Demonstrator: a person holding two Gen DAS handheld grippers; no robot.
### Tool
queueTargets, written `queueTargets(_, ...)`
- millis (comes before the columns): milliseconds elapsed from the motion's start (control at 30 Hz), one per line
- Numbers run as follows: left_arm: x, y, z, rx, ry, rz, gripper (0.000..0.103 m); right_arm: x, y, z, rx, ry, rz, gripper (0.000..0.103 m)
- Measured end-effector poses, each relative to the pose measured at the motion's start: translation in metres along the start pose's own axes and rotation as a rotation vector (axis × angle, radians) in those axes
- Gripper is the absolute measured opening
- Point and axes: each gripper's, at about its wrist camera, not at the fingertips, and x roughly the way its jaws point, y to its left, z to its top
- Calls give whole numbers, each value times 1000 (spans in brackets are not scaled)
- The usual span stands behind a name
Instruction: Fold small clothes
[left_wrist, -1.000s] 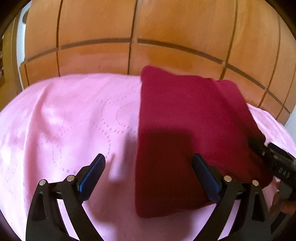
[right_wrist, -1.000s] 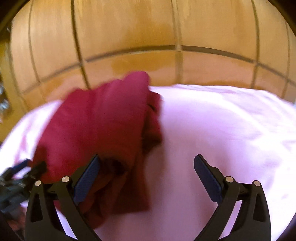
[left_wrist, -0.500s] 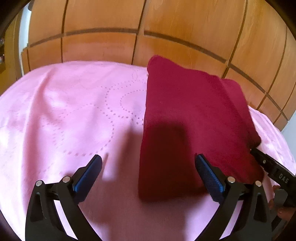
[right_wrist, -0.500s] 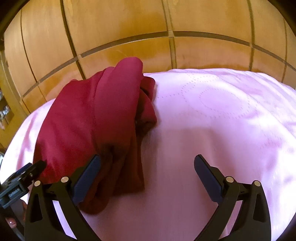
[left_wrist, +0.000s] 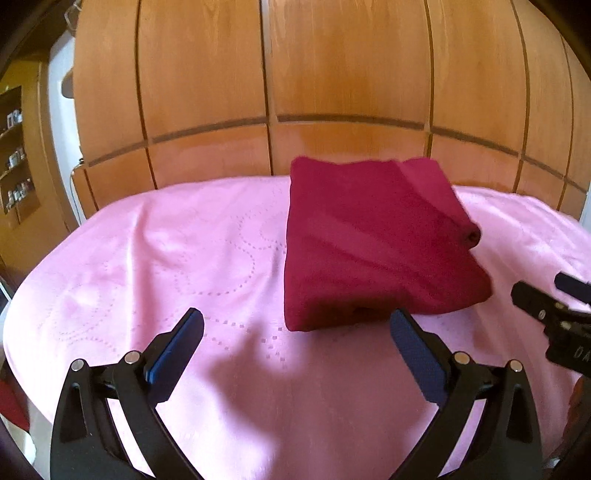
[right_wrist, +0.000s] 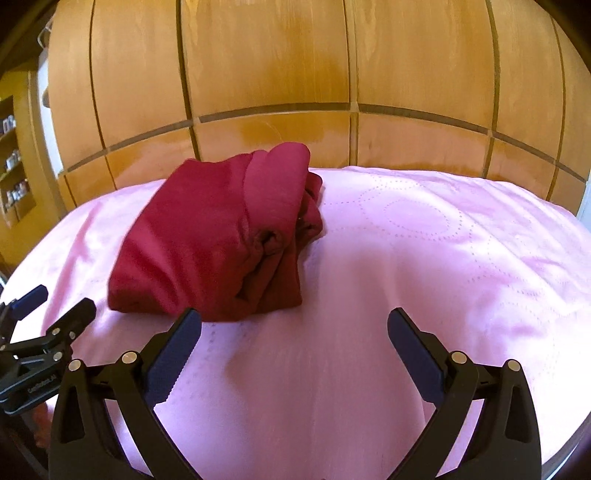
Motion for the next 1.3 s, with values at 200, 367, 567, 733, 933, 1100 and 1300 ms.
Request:
queueTargets(200,-19,7,1,-61,-16,-48,101,-23,-3,-5,11,-54,-11,100)
queueTargets(367,-32,3,-2,-41,-35,-18,101,-38,-10,-8,30,-89,-18,100)
queueTargets(567,-42,0,-3,-24,-64,5,101,-39,-9,-9,30,-78,-4,100)
queueTargets(733,-40,5,-2,-33,-63,5,101,-39,-7,-7,22,-80,2,100)
queueTargets(933,-40,3,-3,-37,-56,3,101,-41,-6,-9,15,-81,-2,100)
queueTargets(1100,-40,3,-3,-37,-55,2,101,-40,-6,-8,15,-78,0,100)
queueTargets(1300,-38,5,-2,-38,-49,-2,101,-40,-6,-8,17,-74,0,100)
